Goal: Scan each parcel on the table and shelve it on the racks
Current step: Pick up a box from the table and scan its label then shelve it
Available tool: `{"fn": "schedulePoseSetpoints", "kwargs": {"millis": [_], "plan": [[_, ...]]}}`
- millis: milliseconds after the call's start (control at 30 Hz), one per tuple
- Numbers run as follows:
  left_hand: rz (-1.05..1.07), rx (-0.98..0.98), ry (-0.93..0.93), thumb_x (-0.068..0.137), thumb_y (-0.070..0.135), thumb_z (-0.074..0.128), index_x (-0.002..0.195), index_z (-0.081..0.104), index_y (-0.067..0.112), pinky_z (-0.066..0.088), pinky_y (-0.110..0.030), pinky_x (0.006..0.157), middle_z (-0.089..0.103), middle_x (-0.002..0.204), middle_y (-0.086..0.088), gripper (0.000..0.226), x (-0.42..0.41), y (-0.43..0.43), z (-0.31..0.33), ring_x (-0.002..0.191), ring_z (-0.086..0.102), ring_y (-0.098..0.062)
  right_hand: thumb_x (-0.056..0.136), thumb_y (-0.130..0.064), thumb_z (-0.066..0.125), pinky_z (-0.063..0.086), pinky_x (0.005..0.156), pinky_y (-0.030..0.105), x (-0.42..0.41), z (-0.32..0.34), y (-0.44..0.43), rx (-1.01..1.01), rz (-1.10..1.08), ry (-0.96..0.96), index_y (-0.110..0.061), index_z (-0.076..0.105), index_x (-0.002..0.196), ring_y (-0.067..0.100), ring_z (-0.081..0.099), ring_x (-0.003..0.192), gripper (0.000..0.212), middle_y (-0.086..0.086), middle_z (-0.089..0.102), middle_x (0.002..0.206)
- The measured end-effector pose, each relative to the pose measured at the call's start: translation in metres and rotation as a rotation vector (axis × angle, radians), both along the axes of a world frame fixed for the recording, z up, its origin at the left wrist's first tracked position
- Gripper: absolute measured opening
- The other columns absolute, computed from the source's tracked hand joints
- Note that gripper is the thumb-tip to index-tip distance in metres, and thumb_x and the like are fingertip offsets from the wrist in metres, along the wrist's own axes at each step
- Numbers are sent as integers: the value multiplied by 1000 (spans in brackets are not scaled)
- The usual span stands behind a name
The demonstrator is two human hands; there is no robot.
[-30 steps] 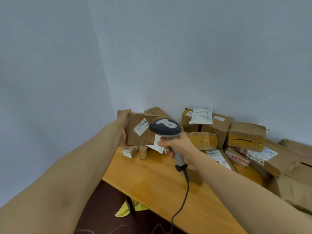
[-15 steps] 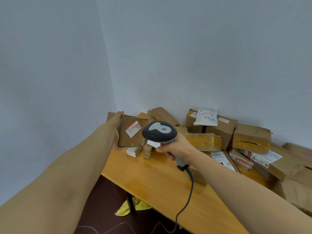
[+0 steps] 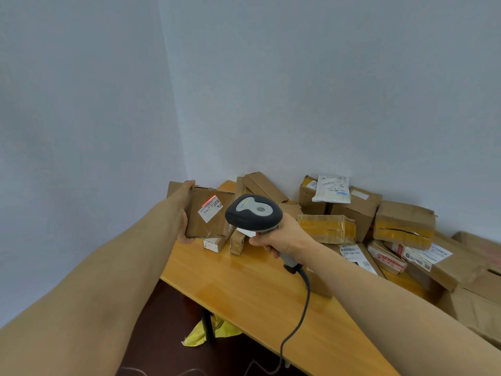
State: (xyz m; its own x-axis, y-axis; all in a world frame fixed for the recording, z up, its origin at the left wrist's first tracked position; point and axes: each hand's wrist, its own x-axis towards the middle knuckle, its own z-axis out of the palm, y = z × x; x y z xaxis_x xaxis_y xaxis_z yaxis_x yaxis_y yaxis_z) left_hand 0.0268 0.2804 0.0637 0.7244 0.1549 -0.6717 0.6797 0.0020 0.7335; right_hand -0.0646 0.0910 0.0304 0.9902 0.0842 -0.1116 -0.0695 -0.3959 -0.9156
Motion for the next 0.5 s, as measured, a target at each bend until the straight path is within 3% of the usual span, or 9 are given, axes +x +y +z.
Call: {"fn": "schedulePoseSetpoints", "kwargs": {"millis": [100, 267, 500], "plan": [[0, -3, 11, 80, 64, 60, 78, 44, 8, 41, -48, 96, 52, 81, -14, 58, 2, 4, -1, 75, 45, -35, 83, -1, 69, 41, 44, 21, 0, 0, 3, -12, 5, 7, -22, 57, 86, 8, 43, 40, 25, 2, 52, 56], [0, -11, 15, 80, 63, 60, 78, 45, 8, 40, -49, 98, 52, 82, -14, 58, 3, 10, -3, 88, 46, -35, 82, -1, 70, 40, 44, 23, 3, -2, 9, -1, -18, 32, -22, 57, 88, 8, 42, 40, 25, 3, 52, 56], [20, -18, 16, 80, 62, 60, 76, 45, 8, 41, -47, 99, 51, 80, -13, 56, 12, 19, -6, 73, 45, -34, 83, 6, 66, 38, 40, 18, 6, -1, 18, 47, -14, 46, -22, 56, 87, 3, 43, 35, 30, 2, 51, 56]]}}
